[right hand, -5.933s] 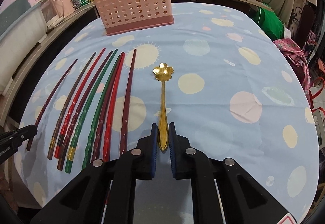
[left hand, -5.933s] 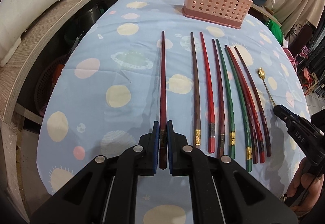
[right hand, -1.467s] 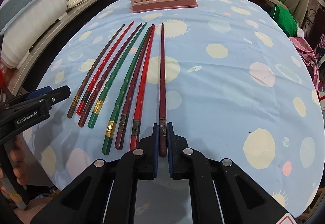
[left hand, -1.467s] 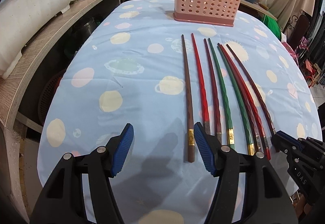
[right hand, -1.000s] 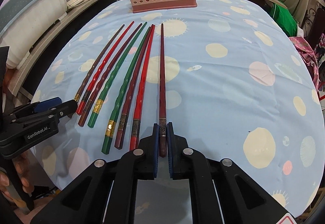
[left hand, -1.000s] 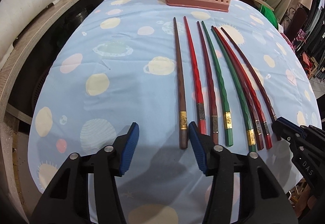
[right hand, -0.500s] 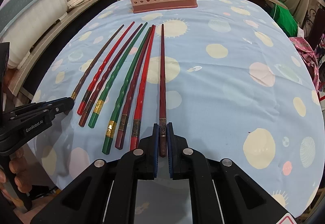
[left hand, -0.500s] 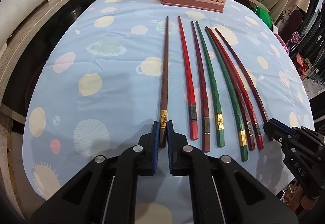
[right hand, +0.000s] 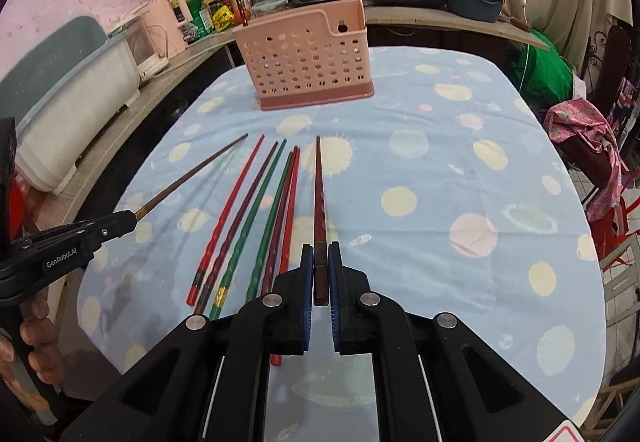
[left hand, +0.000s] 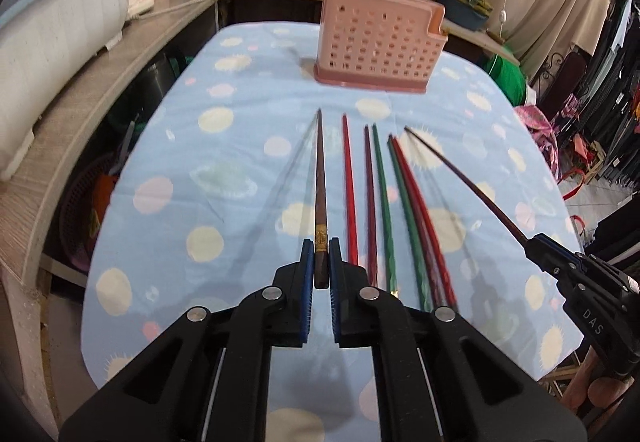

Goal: Organize utensils
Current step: 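Carry both chopsticks up to the pink holder and lower them into it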

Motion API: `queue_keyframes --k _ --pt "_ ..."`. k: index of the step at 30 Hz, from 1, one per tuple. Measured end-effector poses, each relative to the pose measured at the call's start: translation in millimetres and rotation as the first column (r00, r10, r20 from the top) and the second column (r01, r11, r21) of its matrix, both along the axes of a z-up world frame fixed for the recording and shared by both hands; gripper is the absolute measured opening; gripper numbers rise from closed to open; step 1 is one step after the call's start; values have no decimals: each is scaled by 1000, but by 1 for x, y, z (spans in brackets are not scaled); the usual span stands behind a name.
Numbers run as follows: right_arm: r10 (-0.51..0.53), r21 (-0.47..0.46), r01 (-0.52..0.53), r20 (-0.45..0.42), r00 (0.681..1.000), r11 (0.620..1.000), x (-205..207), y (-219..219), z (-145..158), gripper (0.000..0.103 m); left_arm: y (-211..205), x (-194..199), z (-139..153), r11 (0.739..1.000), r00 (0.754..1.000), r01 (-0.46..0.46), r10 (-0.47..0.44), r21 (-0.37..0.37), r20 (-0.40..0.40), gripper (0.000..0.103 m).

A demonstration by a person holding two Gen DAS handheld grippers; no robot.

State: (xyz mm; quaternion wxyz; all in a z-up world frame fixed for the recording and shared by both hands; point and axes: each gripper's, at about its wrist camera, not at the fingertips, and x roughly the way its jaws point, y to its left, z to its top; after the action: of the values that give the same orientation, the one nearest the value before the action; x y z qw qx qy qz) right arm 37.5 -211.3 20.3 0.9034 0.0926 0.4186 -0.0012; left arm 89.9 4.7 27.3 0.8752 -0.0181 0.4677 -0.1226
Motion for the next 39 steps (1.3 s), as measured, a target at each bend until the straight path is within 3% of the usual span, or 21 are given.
queue_keyframes --k 10,22,31,39 --pt "-28 24 24 182 983 999 33 -28 69 7 1 40 65 1000 992 -23 25 -22 127 7" --pt "-45 34 37 296 954 999 96 -47 118 7 -19 107 129 999 970 -4 12 -35 242 7" --pt "-80 69 57 409 909 996 132 -61 167 7 -29 140 188 998 930 -8 32 -67 365 7" --pt "-104 105 57 526 844 993 168 -66 218 7 -33 165 239 993 877 -15 71 -120 475 7"
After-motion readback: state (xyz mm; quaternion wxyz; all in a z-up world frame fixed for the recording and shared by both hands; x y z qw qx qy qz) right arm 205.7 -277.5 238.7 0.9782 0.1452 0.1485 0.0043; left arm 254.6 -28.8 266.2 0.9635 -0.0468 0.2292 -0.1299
